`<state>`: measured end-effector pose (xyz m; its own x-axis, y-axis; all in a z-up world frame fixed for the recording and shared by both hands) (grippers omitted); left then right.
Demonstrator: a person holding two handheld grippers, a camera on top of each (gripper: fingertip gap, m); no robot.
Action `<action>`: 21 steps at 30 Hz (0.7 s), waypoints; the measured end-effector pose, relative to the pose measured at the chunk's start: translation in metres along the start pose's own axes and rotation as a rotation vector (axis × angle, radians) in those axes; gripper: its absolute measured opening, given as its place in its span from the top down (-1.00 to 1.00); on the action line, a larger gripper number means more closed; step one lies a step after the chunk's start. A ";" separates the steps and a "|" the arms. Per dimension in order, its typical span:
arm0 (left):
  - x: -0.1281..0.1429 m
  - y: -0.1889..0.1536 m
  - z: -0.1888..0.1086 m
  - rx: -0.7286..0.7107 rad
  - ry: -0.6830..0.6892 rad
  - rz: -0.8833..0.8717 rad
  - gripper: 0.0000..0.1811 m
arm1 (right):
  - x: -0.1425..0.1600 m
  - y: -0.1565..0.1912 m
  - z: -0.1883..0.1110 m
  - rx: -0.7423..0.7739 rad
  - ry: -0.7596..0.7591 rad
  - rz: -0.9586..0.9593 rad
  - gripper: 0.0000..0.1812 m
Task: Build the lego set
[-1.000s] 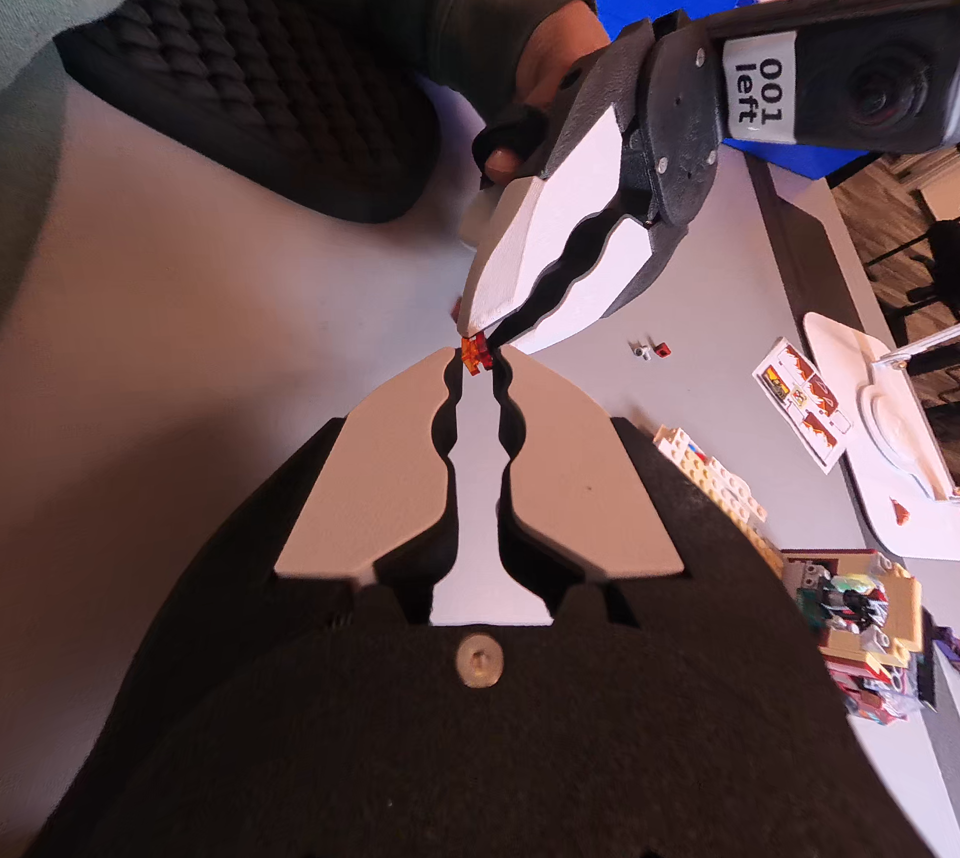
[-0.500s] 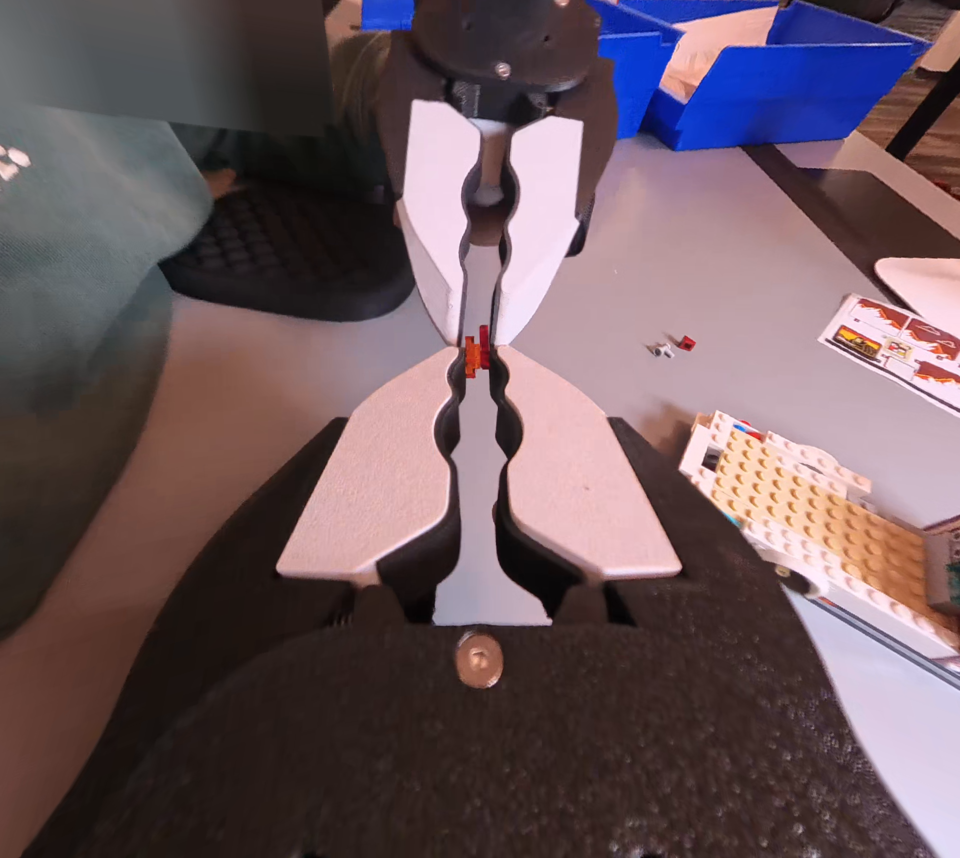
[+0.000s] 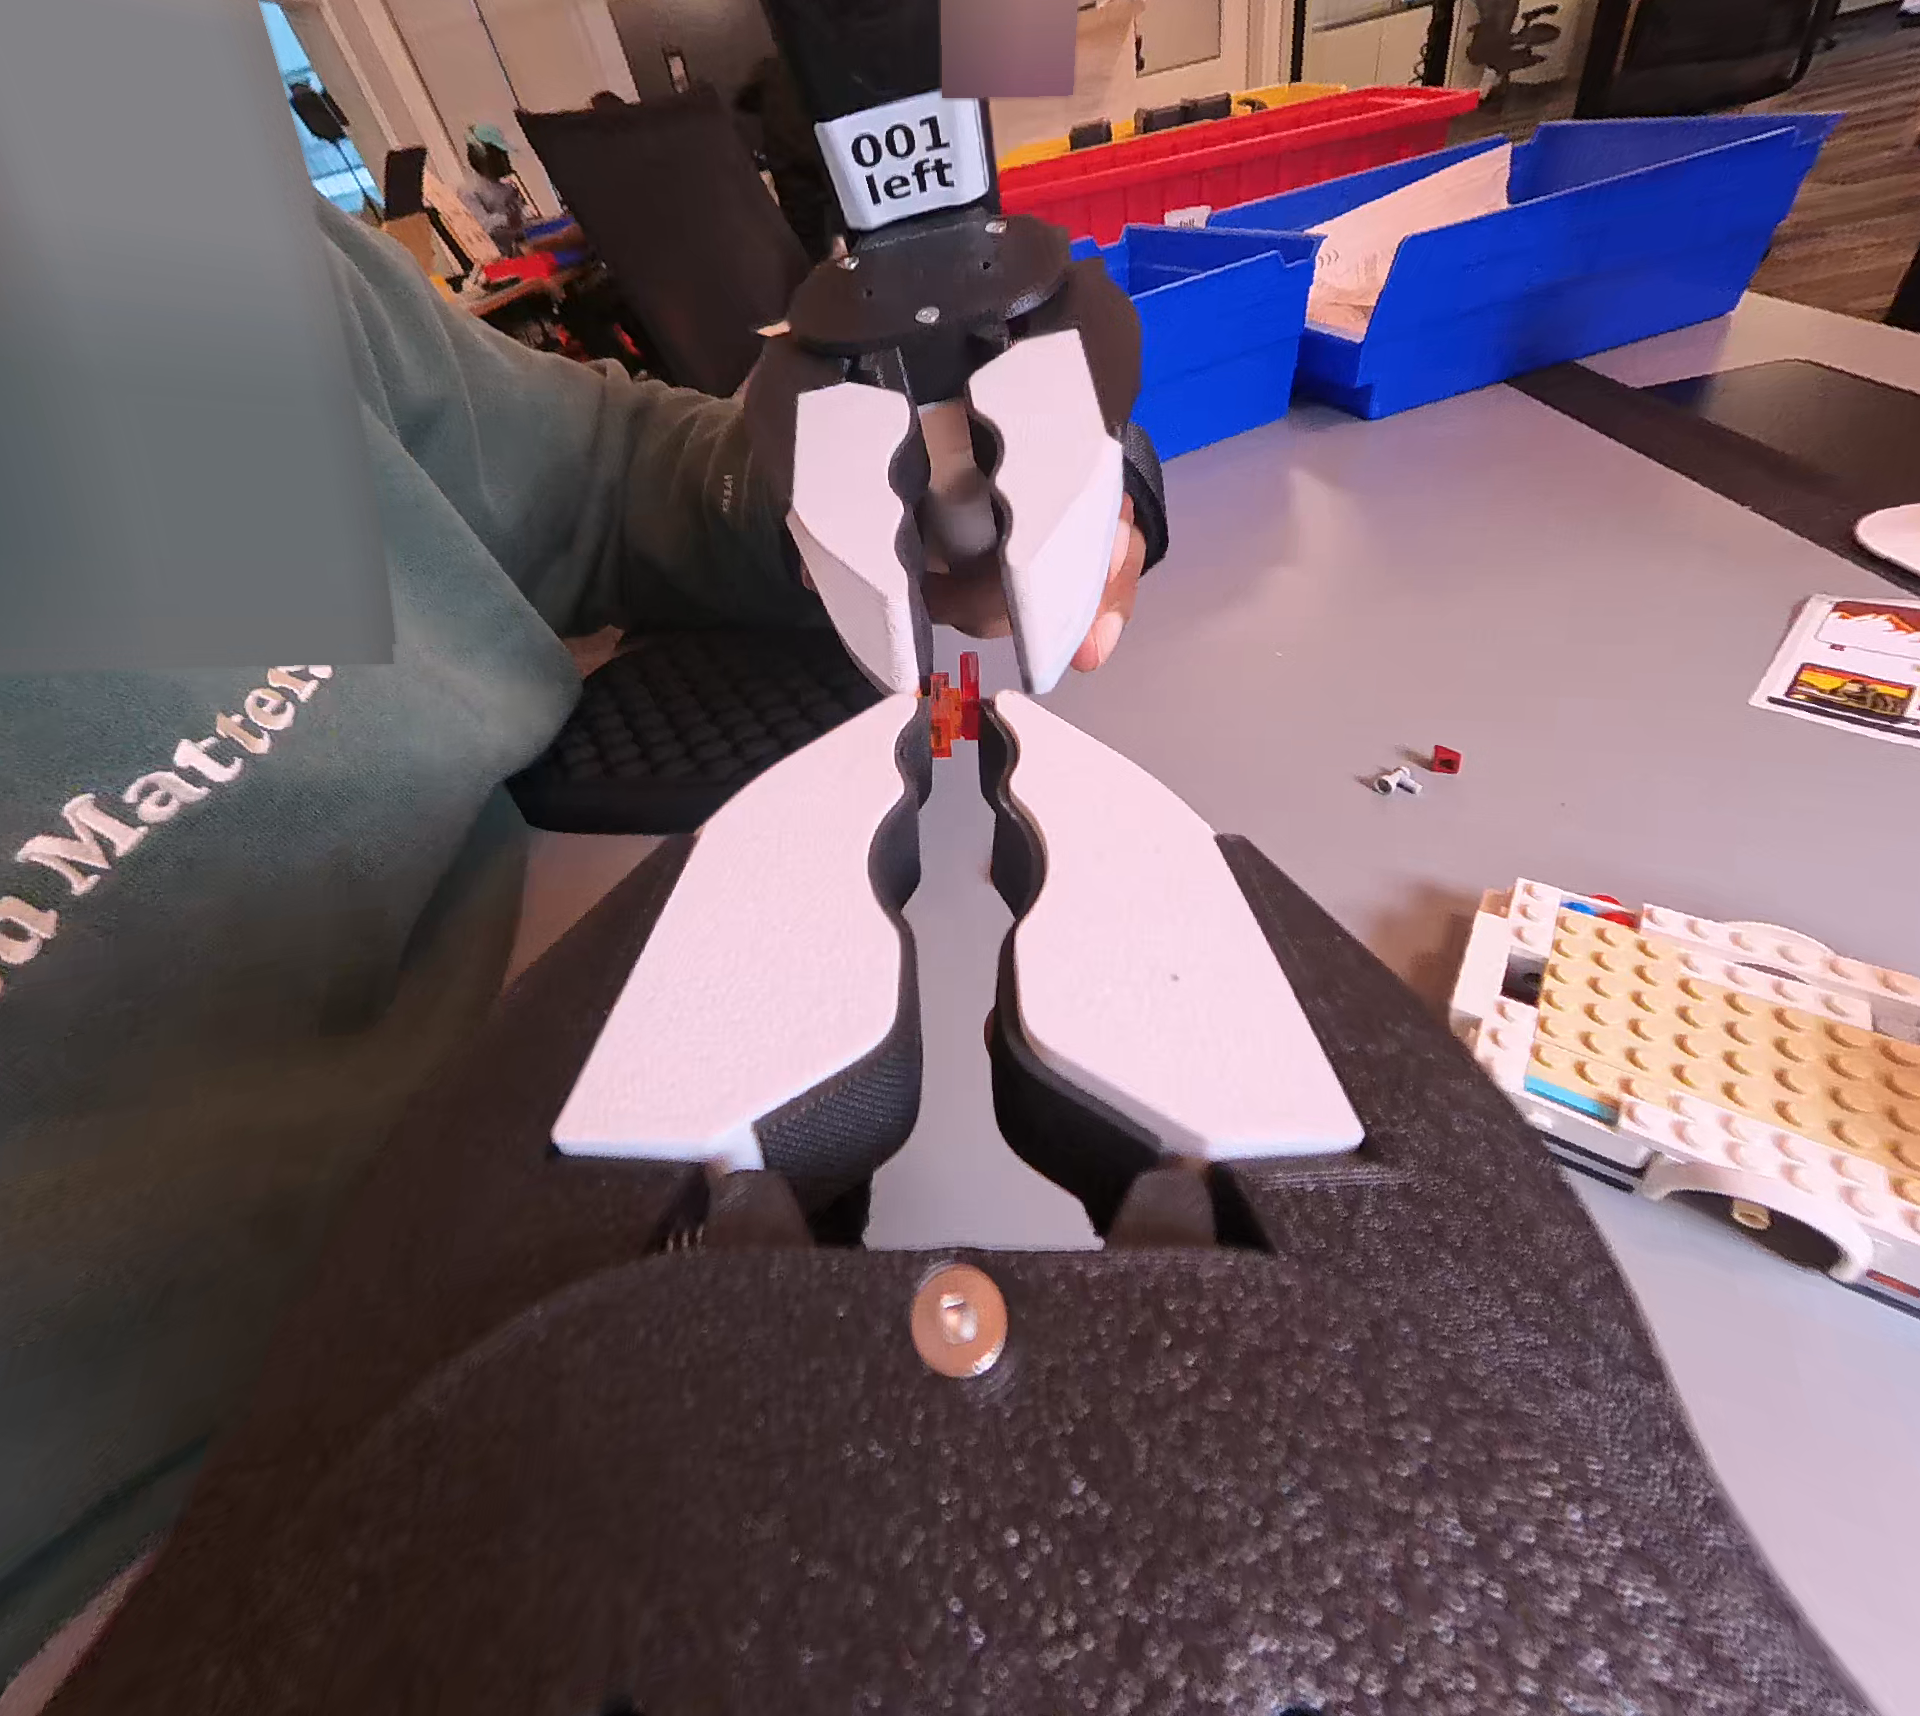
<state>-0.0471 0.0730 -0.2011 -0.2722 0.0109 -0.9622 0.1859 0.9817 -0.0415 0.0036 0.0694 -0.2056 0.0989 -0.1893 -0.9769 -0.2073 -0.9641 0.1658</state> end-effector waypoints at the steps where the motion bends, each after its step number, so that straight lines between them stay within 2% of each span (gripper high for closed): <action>1: -0.002 -0.001 0.000 -0.001 -0.008 0.014 0.83 | -0.001 0.000 0.000 -0.006 -0.010 0.014 0.91; 7: -0.011 -0.007 -0.001 -0.040 -0.029 0.128 0.88 | -0.009 0.003 -0.002 -0.062 -0.062 0.122 0.91; 11: -0.015 -0.009 -0.002 -0.046 -0.048 0.124 0.88 | -0.012 0.004 -0.002 -0.101 -0.101 0.199 0.91; 21: -0.015 -0.002 -0.002 0.073 -0.200 -0.197 0.91 | -0.014 0.000 -0.003 -0.087 -0.127 0.224 0.91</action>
<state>-0.0453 0.0709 -0.1864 -0.1198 -0.2234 -0.9673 0.2172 0.9449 -0.2451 0.0050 0.0713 -0.1914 -0.0640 -0.3797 -0.9229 -0.1254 -0.9144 0.3849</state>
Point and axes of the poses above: each gripper's, where its closed fingertips meet, z out along the fingers, x out of its underside, y = z × x across the jaws, the point moved 3 cm from there along -z, back along the fingers, and after that the axes turned 10 degrees about x, right-handed, at the moved point
